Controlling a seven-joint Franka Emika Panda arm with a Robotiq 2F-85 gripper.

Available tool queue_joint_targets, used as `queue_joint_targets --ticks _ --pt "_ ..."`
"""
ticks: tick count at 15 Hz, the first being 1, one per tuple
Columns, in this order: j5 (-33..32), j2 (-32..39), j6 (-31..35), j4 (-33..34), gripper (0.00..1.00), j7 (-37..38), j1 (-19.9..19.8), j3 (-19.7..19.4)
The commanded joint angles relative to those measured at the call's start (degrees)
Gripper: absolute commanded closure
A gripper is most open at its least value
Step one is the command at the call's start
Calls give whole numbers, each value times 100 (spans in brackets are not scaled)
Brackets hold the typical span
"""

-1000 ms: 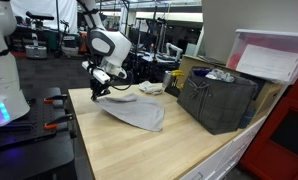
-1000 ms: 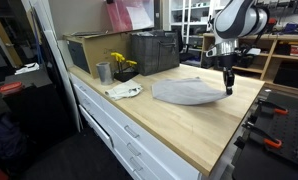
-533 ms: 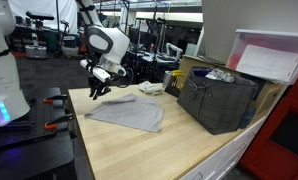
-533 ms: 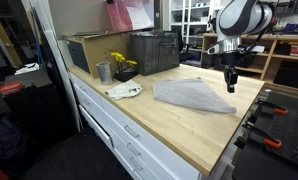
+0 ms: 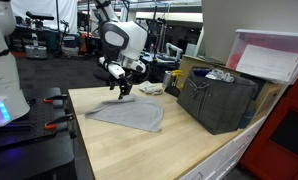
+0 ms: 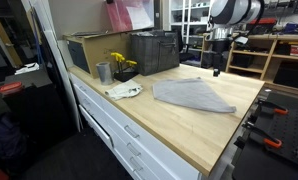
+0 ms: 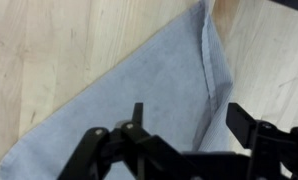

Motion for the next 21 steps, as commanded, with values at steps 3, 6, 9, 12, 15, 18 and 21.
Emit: queue_joint_targets --ticks 3,6,9,12,15,18,21 --pt "738 1613 -357 1903 0 568 -75 388" --pt "617 2355 -608 2803 0 851 -119 692" --pt "405 2972 -908 3619 0 1156 -108 905" --pt "213 3460 -1356 4385 0 1362 -83 1058" --pt "-2 3848 -1786 5041 0 1391 -50 1164" --pt "-142 4220 -2209 5622 0 1367 -23 1257" --pt "-307 4499 -2514 6028 0 1324 80 1340"
